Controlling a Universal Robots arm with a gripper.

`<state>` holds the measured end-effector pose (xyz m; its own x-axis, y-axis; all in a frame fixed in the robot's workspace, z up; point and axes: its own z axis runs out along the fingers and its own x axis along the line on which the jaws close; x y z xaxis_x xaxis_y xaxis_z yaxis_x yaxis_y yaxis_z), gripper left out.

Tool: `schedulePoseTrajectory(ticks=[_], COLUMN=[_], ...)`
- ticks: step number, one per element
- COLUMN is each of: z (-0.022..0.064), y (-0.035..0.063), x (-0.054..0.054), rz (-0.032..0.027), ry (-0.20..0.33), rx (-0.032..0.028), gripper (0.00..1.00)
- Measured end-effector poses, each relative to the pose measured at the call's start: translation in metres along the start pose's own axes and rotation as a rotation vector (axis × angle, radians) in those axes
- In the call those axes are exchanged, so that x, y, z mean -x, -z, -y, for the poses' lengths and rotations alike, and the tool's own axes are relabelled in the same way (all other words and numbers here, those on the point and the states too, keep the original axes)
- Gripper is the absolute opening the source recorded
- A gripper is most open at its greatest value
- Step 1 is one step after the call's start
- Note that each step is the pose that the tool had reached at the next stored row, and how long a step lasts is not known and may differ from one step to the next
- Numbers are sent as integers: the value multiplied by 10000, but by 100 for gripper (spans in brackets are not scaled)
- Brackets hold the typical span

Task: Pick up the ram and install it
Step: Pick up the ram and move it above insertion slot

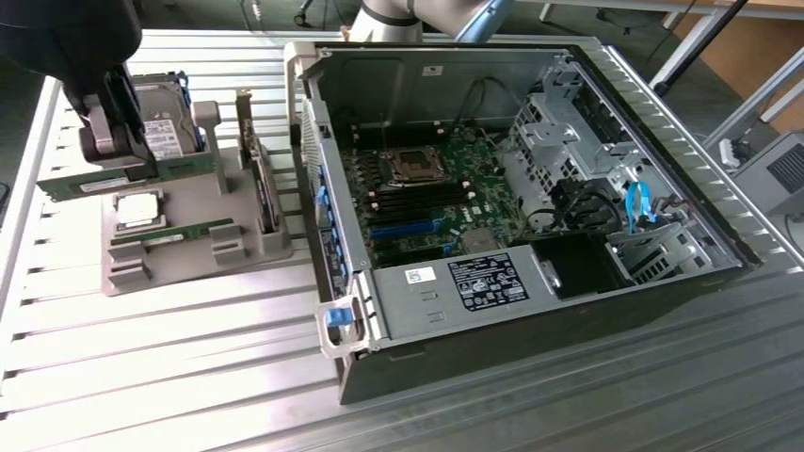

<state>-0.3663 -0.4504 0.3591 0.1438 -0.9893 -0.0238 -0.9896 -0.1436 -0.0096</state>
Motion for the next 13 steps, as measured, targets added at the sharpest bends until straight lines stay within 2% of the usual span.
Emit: schedulePoseTrajectory(ticks=[6,7,9,10,12,13], z=[1,3,6,38,163,310], y=[90,248,249,249,247,247], x=[2,6,5,1,-18,-39], rz=[0,1,1,0,1,-1], ry=[0,-2,-3,-3,-3,-4], rx=[-1,-2,-1,1,1,7], gripper=[12,12,12,12,12,12])
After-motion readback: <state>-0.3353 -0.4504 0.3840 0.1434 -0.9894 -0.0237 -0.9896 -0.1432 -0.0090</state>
